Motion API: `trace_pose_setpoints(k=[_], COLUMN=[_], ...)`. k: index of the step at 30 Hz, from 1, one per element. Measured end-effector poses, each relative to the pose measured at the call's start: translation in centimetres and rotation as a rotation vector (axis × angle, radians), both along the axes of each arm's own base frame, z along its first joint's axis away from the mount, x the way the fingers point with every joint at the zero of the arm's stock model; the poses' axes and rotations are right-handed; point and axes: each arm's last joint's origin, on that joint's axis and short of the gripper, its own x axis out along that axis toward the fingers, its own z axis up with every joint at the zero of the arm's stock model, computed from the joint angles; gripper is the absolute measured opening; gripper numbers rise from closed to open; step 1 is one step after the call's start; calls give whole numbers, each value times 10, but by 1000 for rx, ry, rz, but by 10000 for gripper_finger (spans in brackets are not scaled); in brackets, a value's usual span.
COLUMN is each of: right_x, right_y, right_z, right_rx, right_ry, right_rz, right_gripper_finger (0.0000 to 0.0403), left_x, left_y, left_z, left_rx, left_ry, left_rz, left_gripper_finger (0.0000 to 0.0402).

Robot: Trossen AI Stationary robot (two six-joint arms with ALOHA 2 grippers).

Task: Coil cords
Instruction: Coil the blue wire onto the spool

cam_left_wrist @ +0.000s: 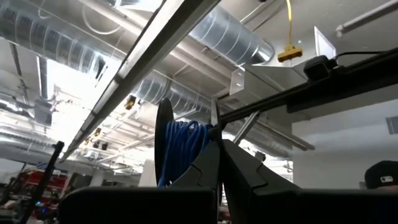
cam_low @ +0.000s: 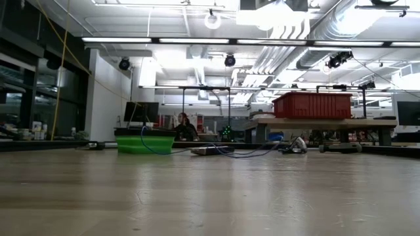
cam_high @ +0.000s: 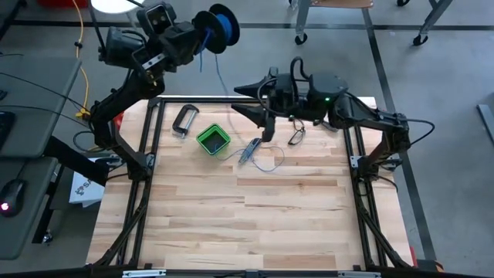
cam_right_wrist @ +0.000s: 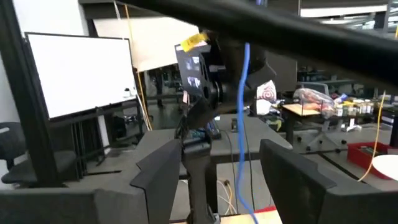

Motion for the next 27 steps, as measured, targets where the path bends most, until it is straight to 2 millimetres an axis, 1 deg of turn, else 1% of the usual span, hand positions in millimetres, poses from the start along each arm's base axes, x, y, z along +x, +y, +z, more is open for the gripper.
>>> trace_pose_setpoints(k=[7,10,12,15,17,20,21,22,23,24,27], right_x=[19,19,17,17,17,22,25,26,27,27,25], right_y=[-1,-1,-1,-1,-1,-1,-1,-1,-1,-1,0], right_z=[-15,-15,-14,-14,-14,-15,-15,-16,-16,-16,-15], right_rx=[4,8,7,4,4,3,5,10,16,24,16], right_ry=[35,39,35,36,37,10,-3,-9,-9,-9,-11], right_rz=[-29,-25,-25,-25,-25,-21,-21,-19,-18,-18,-2], right_gripper_finger=[213,210,200,162,120,42,22,12,10,18,49], left_x=[0,0,-1,-1,-1,-1,-1,-1,-1,-1,-1], left_y=[0,0,0,0,0,0,0,0,0,0,0], left_z=[0,0,1,1,1,1,1,1,1,1,1], left_rx=[2,2,3,4,2,-3,-4,-3,-3,-3,-2], left_ry=[-6,-6,-10,-13,-14,-17,-18,-19,-20,-20,-21], left_rz=[2,2,2,2,4,7,9,12,14,14,15], left_gripper_finger=[1,1,1,1,1,1,1,1,1,1,1])
